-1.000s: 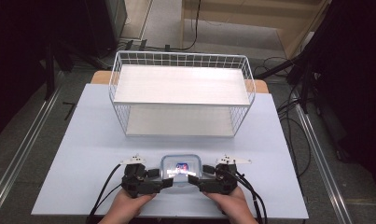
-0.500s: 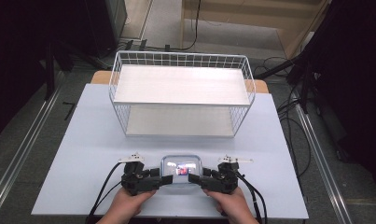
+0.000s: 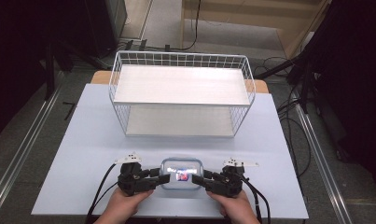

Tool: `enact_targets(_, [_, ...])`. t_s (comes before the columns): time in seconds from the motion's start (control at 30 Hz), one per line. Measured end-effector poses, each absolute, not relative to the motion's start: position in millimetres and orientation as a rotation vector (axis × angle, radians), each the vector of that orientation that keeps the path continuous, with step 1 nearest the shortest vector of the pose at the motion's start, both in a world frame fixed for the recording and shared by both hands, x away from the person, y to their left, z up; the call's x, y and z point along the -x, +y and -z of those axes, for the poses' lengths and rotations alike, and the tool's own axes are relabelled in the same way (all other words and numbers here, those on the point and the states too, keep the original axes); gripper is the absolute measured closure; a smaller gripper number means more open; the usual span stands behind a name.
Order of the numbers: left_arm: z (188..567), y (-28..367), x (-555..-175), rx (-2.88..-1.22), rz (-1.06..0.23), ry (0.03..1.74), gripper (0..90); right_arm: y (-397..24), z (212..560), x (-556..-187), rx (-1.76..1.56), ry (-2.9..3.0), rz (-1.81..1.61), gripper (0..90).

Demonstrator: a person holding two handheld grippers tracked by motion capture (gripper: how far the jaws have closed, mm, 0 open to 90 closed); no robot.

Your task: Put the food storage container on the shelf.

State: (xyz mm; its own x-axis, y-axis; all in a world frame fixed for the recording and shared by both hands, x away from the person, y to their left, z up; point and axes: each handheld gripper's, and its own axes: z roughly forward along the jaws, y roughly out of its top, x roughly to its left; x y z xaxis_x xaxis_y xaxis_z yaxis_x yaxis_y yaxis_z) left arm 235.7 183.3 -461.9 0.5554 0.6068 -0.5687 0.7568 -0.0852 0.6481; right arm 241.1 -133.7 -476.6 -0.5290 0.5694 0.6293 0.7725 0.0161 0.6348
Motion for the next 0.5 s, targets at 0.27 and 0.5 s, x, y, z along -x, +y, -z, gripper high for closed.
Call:
enact_targets(0.27, [459.0, 182.7, -231.3, -1.778, 0.131, 1.111, 50.5, -134.3, 473.9, -239.2, 1.404, -2.098, 1.539, 50.1])
enact_targets(0.5, [456.7, 180.3, -225.8, -1.801, 0.050, 1.084, 51.2, -133.7, 472.4, -237.6, 1.398, -2.119, 1.565, 51.6])
